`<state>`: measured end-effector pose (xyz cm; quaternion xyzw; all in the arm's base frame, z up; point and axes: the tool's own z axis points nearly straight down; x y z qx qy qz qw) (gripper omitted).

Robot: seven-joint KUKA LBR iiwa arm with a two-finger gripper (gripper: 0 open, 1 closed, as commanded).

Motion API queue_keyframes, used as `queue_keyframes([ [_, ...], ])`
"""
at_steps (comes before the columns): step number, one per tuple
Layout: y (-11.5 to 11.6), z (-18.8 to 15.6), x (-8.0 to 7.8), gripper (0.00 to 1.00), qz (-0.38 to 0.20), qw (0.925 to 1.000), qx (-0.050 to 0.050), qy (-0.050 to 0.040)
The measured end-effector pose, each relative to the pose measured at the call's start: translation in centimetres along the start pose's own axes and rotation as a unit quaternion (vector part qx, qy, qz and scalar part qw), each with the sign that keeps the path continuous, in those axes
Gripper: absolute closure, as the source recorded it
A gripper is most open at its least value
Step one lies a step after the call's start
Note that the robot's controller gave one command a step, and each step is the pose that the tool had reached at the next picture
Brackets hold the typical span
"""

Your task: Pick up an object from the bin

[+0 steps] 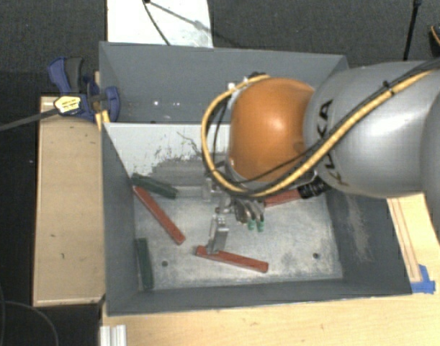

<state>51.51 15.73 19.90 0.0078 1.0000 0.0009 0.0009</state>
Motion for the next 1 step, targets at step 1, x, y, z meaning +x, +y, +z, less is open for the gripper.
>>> queue_keyframes([
  [1, -3.66, 13.3, 2.05, 0.0, 0.002, 1.0, 0.002, 0.0045],
])
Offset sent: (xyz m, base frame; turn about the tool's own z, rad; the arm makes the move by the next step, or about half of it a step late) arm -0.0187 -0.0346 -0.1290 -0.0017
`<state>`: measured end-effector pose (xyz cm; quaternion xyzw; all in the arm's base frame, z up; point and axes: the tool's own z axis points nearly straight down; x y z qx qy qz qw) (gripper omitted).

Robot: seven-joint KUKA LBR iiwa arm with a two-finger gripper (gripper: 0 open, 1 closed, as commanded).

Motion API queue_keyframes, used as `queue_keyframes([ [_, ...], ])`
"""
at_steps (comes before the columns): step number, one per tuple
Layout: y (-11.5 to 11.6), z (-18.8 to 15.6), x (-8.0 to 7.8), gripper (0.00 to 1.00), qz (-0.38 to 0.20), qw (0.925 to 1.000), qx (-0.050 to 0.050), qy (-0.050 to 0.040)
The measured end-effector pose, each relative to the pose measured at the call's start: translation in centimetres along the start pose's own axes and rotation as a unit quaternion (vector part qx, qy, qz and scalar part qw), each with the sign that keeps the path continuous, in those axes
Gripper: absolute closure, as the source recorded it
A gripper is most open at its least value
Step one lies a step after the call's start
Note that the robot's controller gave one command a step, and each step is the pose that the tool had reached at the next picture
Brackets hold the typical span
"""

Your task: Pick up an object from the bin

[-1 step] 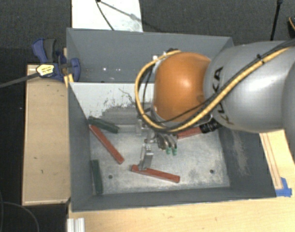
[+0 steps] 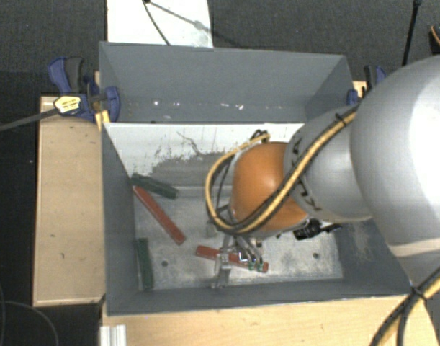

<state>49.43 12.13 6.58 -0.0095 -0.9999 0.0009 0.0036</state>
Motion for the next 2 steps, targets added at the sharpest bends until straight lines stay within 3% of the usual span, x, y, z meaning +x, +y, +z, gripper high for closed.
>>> queue_keyframes([
  [1, 0.2, -0.4, -0.2, 1.0, 0.003, 1.0, -0.002, -0.0041],
  [2, 0.2, -13.7, -1.1, 1.0, -0.043, 0.999, -0.002, -0.0088],
])
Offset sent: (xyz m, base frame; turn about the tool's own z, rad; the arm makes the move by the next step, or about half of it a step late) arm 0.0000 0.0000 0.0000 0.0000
